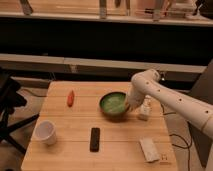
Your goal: Drag the ceramic bowl in a circle
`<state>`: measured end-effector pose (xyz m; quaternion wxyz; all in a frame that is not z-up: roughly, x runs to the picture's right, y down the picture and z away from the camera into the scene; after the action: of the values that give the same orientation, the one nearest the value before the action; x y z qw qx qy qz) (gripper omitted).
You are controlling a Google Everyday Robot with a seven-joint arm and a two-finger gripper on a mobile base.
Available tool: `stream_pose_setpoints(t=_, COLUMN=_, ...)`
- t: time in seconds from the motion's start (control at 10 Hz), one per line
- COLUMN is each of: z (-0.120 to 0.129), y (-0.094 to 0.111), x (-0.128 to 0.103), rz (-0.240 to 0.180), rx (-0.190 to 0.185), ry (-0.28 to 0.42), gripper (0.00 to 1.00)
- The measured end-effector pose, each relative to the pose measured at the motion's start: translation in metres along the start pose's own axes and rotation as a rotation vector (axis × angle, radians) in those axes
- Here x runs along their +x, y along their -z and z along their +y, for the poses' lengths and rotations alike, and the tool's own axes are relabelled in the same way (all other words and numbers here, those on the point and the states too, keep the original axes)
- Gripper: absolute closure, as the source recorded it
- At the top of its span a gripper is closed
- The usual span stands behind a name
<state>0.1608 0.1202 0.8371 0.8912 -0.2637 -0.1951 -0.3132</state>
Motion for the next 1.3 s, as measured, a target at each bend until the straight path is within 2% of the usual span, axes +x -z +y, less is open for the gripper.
stream_pose_setpoints(t=0.3, z=0.002, y=0.0, x=0.003, rz=-0.009, rx=0.002, ry=-0.013, gripper=0.99)
stream_pose_setpoints(t=0.7, z=-0.017, y=-0.005, x=-0.006, rz=-0.018, rx=0.001, ry=-0.031, gripper=0.99)
stream_pose_setpoints(t=1.3, z=-0.017, y=-0.006, x=-0.003, rz=-0.031, rx=0.001, ry=-0.064, gripper=0.99)
